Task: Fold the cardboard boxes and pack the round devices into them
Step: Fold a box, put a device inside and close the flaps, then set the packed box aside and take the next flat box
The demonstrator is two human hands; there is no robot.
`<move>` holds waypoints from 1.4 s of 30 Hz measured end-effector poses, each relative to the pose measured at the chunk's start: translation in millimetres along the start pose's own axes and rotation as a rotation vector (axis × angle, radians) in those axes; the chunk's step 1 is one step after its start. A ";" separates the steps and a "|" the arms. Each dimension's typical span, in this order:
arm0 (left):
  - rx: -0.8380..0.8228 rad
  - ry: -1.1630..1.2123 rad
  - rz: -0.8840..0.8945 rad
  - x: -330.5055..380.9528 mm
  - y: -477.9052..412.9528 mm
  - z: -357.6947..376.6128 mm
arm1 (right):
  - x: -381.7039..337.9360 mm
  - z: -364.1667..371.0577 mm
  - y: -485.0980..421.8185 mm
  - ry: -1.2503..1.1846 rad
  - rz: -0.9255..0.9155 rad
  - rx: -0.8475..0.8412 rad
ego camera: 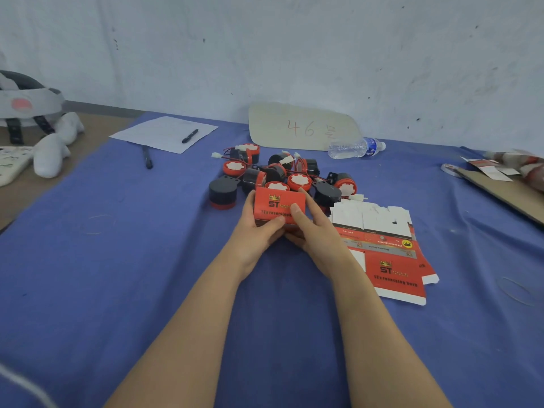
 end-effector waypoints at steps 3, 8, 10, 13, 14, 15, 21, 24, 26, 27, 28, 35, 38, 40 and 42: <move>0.010 -0.040 -0.001 0.4 0.5 0.9 | 1.1 2.2 -1.6 0.044 -0.004 -0.007; 0.026 -0.068 -0.018 -1.6 -3.4 1.8 | 2.6 -1.0 -2.2 0.118 -0.053 0.011; 0.049 -0.040 -0.005 -1.0 -2.5 -0.5 | 2.0 -0.7 -2.0 0.087 -0.057 0.000; 0.112 -0.072 0.028 4.7 6.4 -3.1 | -1.0 0.9 4.0 0.028 -0.001 0.045; 0.140 -0.082 0.037 8.7 8.8 -2.4 | -3.5 0.0 8.8 0.010 0.017 0.084; 0.159 -0.093 0.050 14.2 10.7 1.3 | -8.2 -2.8 15.7 0.003 0.016 0.126; -0.006 0.057 0.198 72.6 20.2 135.0 | -86.6 -97.5 101.3 -0.125 -0.248 0.611; -0.215 0.171 0.201 99.0 40.9 253.5 | -144.7 -173.6 183.5 -0.080 -0.450 0.953; -0.397 0.206 0.159 110.6 71.3 337.2 | -174.4 -220.7 252.0 0.033 -0.521 1.214; -0.488 0.194 0.151 115.0 91.9 376.1 | -183.9 -241.0 286.7 0.107 -0.513 1.335; -0.578 0.164 0.153 118.3 115.1 411.8 | -189.7 -258.2 321.7 0.178 -0.478 1.450; -1.243 -0.223 0.213 100.2 268.9 547.2 | -187.6 -310.9 503.2 0.604 0.112 2.042; -1.222 -0.098 0.114 97.0 276.2 545.8 | -187.8 -296.9 501.9 0.642 -0.160 2.033; -1.088 0.029 0.023 98.6 255.3 529.7 | -184.8 -287.2 470.5 0.512 -0.415 1.848; -0.890 0.101 0.008 99.3 217.6 502.4 | -178.7 -274.6 424.3 0.354 -0.544 1.615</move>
Point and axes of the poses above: each hand's wrist, its own y-axis away from the middle knuckle, its own z-axis out of the palm, x = y × z, the point moved 6 cm from there along -y, towards the middle knuckle, and after that the axes turned 5 degrees about z, right-handed, at the moved point
